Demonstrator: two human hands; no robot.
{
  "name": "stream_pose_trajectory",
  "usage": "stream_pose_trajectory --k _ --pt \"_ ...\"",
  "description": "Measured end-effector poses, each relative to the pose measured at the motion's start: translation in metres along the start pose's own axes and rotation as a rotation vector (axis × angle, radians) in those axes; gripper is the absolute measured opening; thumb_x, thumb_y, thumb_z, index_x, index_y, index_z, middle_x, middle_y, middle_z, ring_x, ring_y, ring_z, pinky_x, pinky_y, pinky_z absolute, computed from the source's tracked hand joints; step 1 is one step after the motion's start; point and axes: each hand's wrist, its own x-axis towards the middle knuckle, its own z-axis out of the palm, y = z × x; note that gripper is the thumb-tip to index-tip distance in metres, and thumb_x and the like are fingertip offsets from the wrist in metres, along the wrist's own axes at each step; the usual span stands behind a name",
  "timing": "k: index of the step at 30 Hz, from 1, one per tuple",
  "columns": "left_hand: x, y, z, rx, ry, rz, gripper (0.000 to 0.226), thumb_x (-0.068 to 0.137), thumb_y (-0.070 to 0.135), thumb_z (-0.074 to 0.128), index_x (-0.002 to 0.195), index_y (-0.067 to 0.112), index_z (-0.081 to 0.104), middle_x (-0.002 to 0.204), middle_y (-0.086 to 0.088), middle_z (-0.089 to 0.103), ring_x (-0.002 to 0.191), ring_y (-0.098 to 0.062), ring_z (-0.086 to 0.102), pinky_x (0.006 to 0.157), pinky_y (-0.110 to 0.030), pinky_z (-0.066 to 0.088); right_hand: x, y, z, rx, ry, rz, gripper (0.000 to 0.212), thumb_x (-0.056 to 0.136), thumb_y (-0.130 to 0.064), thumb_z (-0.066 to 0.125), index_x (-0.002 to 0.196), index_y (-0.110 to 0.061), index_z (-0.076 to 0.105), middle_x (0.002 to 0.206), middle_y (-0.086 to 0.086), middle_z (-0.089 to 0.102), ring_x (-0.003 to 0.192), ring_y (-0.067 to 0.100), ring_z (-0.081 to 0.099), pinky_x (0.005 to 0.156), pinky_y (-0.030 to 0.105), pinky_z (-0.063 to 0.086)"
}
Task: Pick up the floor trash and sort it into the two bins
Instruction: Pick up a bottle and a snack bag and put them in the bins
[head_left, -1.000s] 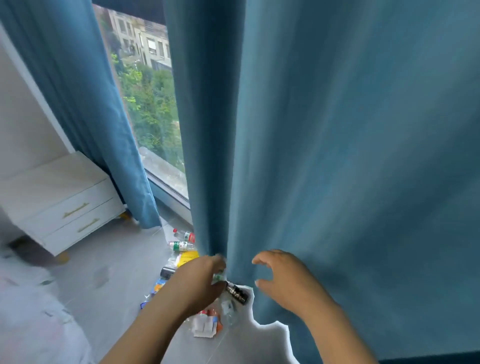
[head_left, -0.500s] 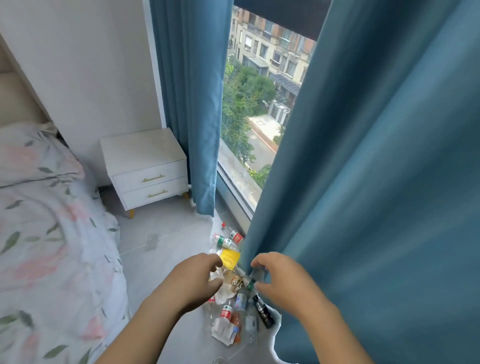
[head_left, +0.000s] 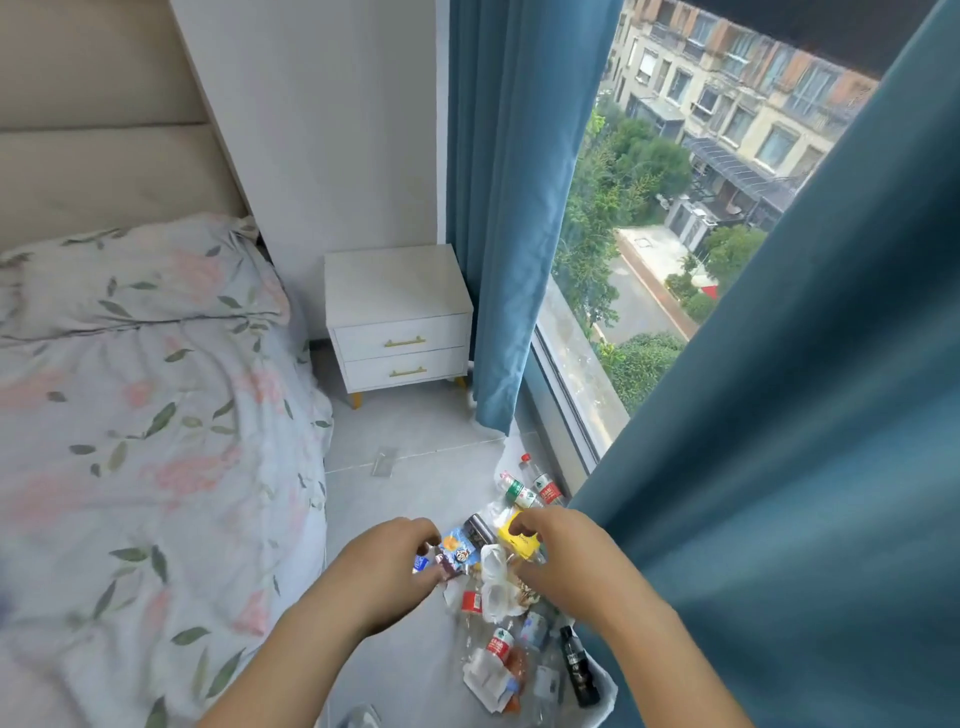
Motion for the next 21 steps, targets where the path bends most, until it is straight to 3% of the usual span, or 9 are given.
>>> stream_pose_trajectory --k 6,15,21 --pt "0.027 -0.030 -0.016 -0.043 0.008 -0.037 0.032 0.092 0.032 0.051 0.124 0.029 0.052 0.122 0.011 0.056 0.108 -0.009 0.054 0.091 -0.020 0.042 0.041 -0.011 0.004 -0.042 -0.045 -0.020 0.036 0.088 -0.021 0.057 0.124 -0.025 0.057 0.121 -0.008 0.060 0.110 0.011 0.054 0.088 0.023 0.046" --pt "0.095 -0.110 -0.050 -0.048 -0.038 -0.039 0.033 0.092 0.034 0.052 0.125 0.028 0.051 0.122 0.011 0.055 0.107 -0.010 0.055 0.091 -0.021 0.044 0.127 -0.042 0.036 -0.014 -0.091 0.091 0.041 0.087 -0.018 0.056 0.128 -0.025 0.056 0.124 -0.008 0.061 0.109 0.011 0.057 0.080 0.017 0.043" --pt "0.152 -0.156 -0.051 -0.027 -0.064 -0.060 0.033 0.093 0.034 0.051 0.125 0.025 0.051 0.124 0.008 0.055 0.105 -0.013 0.055 0.085 -0.021 0.040 0.186 -0.044 0.065 -0.015 -0.102 0.178 0.041 0.086 -0.017 0.054 0.127 -0.024 0.057 0.122 -0.005 0.062 0.107 0.013 0.058 0.083 0.024 0.049"
